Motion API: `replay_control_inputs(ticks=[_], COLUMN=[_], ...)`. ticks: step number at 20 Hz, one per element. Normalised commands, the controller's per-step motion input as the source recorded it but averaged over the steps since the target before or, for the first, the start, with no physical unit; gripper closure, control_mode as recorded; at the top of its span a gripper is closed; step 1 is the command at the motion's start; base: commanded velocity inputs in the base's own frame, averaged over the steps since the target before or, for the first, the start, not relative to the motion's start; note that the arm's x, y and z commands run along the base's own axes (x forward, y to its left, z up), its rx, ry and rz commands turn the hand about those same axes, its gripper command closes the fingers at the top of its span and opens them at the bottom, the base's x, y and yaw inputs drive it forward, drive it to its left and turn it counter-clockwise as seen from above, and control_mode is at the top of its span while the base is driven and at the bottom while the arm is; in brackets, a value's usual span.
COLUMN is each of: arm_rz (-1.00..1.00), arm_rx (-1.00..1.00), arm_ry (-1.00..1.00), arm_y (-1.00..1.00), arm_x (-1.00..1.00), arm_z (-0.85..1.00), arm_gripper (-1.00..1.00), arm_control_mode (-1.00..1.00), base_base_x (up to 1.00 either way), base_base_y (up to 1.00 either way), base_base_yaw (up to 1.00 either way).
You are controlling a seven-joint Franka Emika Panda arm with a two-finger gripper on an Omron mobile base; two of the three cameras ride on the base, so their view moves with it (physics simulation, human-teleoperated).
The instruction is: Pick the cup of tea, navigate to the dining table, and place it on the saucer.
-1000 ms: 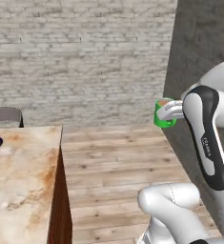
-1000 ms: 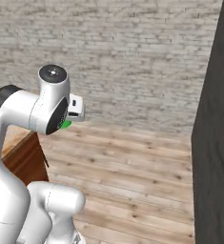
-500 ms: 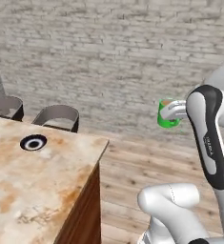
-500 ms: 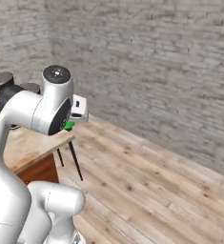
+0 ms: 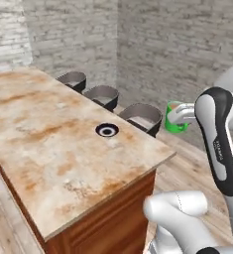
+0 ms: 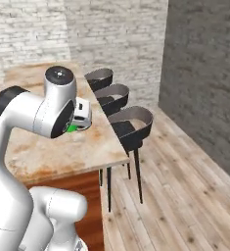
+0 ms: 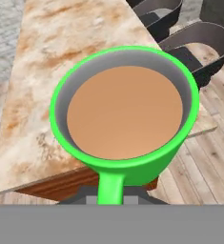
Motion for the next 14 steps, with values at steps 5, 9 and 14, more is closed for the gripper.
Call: replay_control_inputs(ticks=[5,9,14], arm_rz=[0.0,0.0,0.0], arm_rx=[0.0,0.0,0.0], arm_ry=[0.0,0.0,0.0], arm_y=[0.0,0.0,0.0], arm_x=[0.0,0.0,0.0], arm_z=[0.0,0.0,0.0], arm_gripper=[1.0,1.0,1.0], arm_control_mode=[1.0,1.0,1.0], base_base_x=[0.63,0.8,0.54], base_base_y=[-0.14,-0.28,-0.43], base_base_yaw=[0.77,0.46,0.25])
